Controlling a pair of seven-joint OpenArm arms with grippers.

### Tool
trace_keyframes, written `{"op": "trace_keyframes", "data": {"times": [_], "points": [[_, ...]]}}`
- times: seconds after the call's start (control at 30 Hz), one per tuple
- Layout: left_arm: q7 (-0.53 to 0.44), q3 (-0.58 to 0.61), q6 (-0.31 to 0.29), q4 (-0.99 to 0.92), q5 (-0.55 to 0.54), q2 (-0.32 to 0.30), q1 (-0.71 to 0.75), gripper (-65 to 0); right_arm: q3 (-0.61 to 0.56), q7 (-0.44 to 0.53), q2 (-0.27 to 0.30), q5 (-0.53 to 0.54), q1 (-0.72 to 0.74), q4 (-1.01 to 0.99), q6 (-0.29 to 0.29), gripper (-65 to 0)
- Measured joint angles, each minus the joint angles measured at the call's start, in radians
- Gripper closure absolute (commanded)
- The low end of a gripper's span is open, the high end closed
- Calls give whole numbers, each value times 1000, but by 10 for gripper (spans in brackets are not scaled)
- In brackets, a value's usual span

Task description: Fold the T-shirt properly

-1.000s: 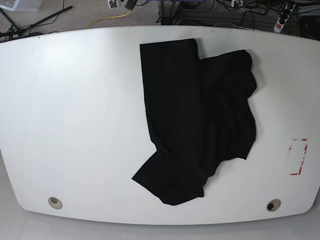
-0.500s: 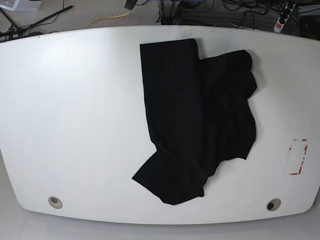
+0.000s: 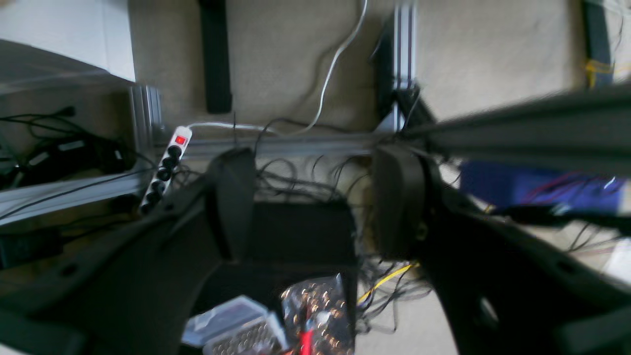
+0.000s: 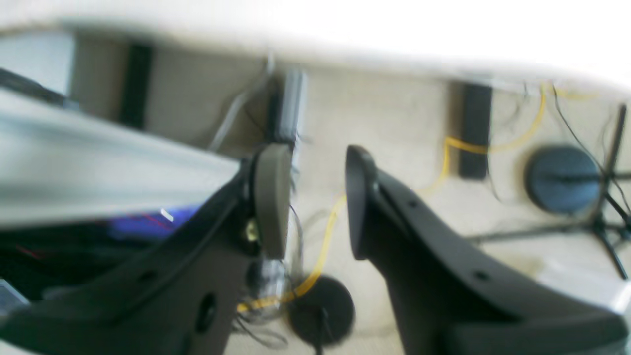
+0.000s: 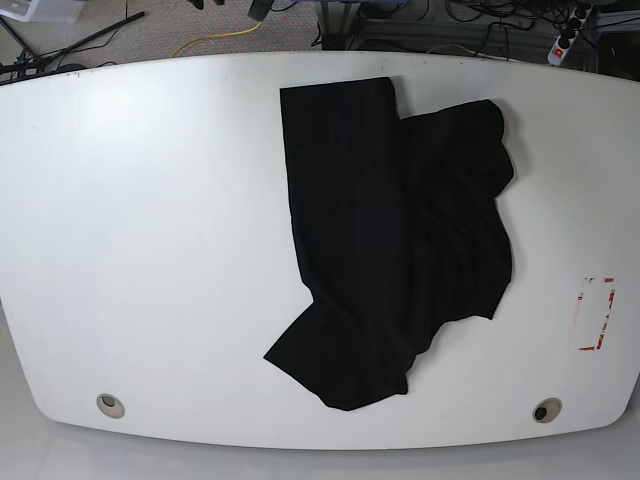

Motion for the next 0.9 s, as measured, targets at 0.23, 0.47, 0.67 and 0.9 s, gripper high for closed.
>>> {"op": "trace_keyframes", "data": {"times": [0.23,0.47,0.67,0.9], "points": [[-3,-37,7,95,-64,-2,14,-349,0,-2,3,-1,7,70,0,-179],[0,-60,3,104,-105,2,16,-351,-2,0,3,-6,148,99,13,-184],[0,-58,2,108,-108,10,-8,-353,-7,-5,3,-15,259,98,20,-187],[-1,-59,3,110,-108,50,-39,-353,-13,-75,-1,-12,355,102,116,-187]]}}
